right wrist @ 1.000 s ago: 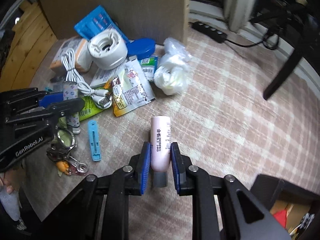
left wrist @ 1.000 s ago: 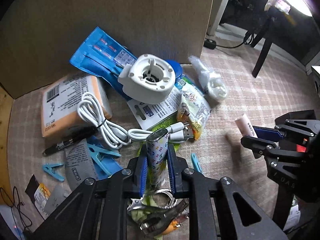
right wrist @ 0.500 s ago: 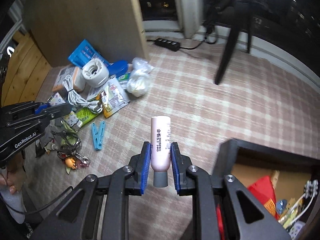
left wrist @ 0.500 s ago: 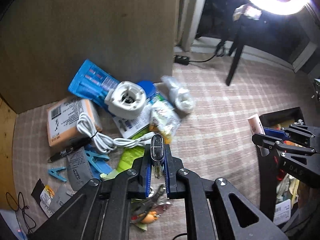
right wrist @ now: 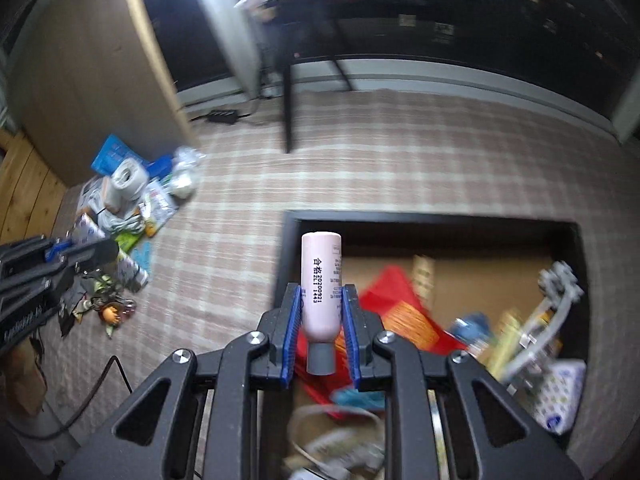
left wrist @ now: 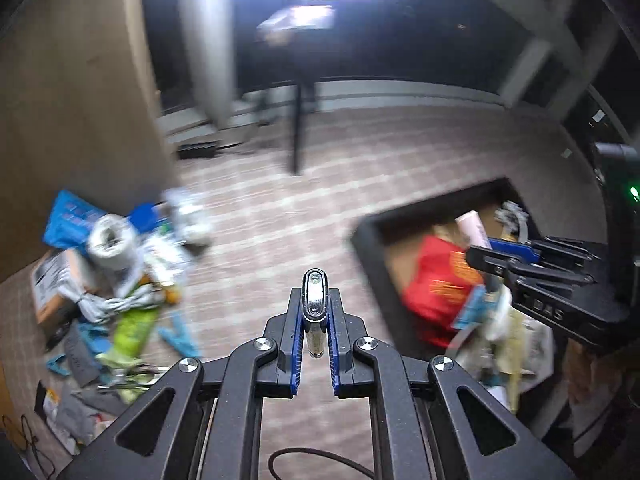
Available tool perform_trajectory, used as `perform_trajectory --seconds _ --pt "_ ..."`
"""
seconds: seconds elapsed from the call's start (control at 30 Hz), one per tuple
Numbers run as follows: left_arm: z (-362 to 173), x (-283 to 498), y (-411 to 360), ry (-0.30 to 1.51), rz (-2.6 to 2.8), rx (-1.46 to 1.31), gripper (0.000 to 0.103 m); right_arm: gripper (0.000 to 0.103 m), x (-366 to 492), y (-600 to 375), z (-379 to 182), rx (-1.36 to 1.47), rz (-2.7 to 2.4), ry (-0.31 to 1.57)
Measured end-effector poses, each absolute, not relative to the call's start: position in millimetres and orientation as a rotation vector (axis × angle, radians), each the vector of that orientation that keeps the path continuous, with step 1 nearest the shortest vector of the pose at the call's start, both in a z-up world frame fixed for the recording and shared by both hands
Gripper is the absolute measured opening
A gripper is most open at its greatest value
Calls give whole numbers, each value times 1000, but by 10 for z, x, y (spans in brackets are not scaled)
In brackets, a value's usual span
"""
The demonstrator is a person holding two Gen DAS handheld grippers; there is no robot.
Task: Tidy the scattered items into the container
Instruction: 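Carry the tube and pink bottle over the tray and open both grippers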
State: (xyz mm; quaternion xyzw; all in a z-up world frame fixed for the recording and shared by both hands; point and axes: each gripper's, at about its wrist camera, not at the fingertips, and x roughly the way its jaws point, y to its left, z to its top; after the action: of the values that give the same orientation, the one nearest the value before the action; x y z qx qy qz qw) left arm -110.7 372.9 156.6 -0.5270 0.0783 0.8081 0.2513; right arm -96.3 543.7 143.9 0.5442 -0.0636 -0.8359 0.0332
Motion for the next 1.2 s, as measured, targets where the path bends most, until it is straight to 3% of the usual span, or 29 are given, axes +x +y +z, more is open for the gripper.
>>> perform_trajectory --seconds 0.43,0.47,0.5,0.53,0.57,0.6,0.63,1.2 --pt "1786 -444 4891 339 2013 -1309 12 20 -248 6428 1639 1754 -2762 -377" --pt "1796 -420 4929 342 2009 -1305 33 20 -211 6489 1641 1767 -2772 -394" --pt "1802 -394 4970 348 2001 -1297 69 23 -177 6548 1640 1785 -2779 -411" --pt "1817 -361 5004 351 1995 -1279 80 31 -154 6596 1639 1802 -2785 -423" --pt "1833 -332 5015 357 1995 -1252 83 37 -132 6633 1646 1811 -2800 -430" --pt "1847 -301 5024 373 1993 -1224 83 49 -105 6669 1659 1817 -2824 -433" --pt "1854 -274 5036 389 1994 -1216 83 54 -82 6692 1675 1819 -2845 -428" --pt "1868 -353 4483 380 2100 -1262 78 54 -90 6368 1775 1788 -2841 -372"
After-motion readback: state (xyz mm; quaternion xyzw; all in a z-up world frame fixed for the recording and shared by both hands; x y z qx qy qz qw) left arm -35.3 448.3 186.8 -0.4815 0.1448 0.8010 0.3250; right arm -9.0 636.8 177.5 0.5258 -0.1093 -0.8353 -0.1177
